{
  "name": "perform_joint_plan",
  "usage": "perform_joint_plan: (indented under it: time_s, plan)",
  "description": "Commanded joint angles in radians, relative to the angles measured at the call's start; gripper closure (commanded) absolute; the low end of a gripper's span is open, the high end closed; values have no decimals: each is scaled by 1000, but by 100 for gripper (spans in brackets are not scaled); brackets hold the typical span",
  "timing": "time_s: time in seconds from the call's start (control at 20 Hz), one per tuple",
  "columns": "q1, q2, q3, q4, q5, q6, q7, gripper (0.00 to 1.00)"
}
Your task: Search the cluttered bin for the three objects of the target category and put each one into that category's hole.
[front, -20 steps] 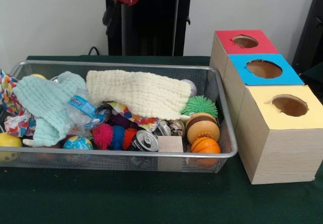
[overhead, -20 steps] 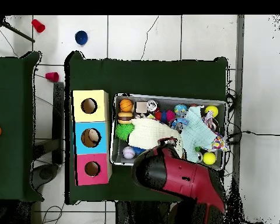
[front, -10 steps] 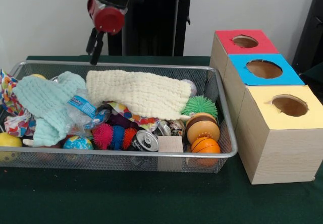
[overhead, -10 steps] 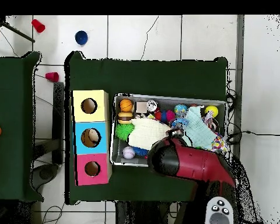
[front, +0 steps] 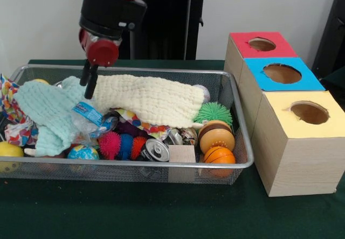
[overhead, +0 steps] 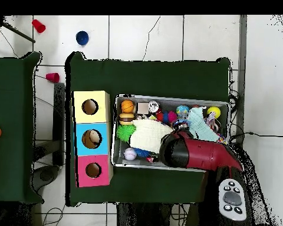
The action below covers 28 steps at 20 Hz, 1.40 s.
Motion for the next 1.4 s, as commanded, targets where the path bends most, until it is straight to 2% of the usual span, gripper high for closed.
perform_joint_plan:
  time_s: [0.05, 0.2, 0.3, 0.35, 0.45, 0.65, 0.8, 0.9, 1.0, 1.15, 1.25, 1.4]
  plan:
    - [-67, 123, 126, -116, -107, -73, -147, 0]
    - [-84, 146, 130, -147, -132, -67, -152, 0]
    - [-67, 158, 102, -165, -154, -57, -149, 0]
    - [-71, 158, 107, -168, -172, -34, -150, 100]
    - [-62, 163, 96, -176, -159, 29, -158, 100]
    - [8, 193, 16, -214, -167, 146, -131, 100]
    - [-1, 205, 31, -221, -169, 178, -155, 100]
    - [0, 216, 27, -223, -175, 133, -132, 100]
    - [20, 226, 8, -222, -180, 53, -72, 100]
    - [14, 157, 45, -166, -153, 50, -77, 100]
    - [2, 77, 95, -105, -111, 83, -87, 100]
    - [28, -8, 120, -55, -41, 172, -61, 100]
